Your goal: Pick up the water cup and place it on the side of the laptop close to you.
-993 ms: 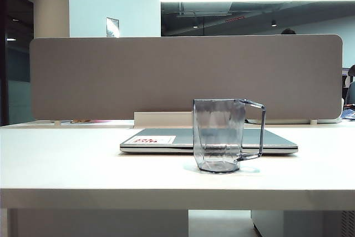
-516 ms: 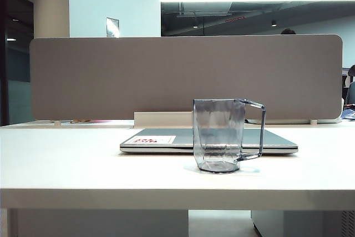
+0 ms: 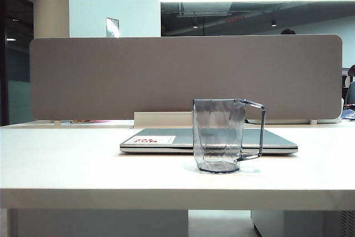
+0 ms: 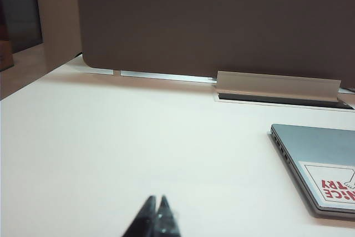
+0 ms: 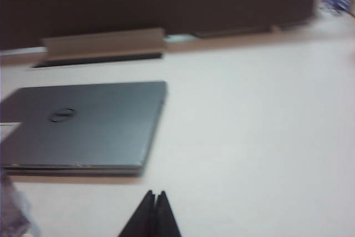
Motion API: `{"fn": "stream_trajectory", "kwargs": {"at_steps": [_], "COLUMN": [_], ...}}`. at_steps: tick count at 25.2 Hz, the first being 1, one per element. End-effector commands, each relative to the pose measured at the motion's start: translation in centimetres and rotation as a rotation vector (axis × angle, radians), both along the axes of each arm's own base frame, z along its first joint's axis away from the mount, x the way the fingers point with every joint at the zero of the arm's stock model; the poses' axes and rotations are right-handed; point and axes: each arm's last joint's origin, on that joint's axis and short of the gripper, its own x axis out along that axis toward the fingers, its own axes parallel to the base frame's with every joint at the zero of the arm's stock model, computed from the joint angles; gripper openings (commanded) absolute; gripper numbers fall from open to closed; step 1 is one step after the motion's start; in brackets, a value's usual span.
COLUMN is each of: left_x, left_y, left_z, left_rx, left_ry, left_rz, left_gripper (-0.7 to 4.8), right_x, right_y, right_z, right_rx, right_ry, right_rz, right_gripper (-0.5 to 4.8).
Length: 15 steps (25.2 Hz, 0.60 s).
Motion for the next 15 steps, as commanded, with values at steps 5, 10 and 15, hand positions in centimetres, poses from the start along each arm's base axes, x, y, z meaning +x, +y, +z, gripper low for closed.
{"fn": "stream_trajectory", "kwargs": {"at_steps": [5,10,15], "left_x": [-0.02,-0.02,-0.02], "left_y": [-0.02,-0.03,-0.02], "left_z": [0.17,0.17,0.16], "left_rx": [0.001,0.001,0.001], "left_ry": [-0.01,-0.01,-0.009], "left_rz": [-0.005,-0.005,-0.005], "left_gripper": [-0.06,-0.06,-0.06], "right_x": [-0.54,-0.54,-0.54], "right_y": [-0.99,-1.1,-1.11], "right_z": [-0.06,-0.26,-0.28], "right_rx": [-0.024,-0.024,-0.027], "right_ry": [-0.027,-0.006,-0.004], "right_rz": [-0.031,-0.043,-0.046], "right_gripper": [-0.01,-0.01,-0.01]}}
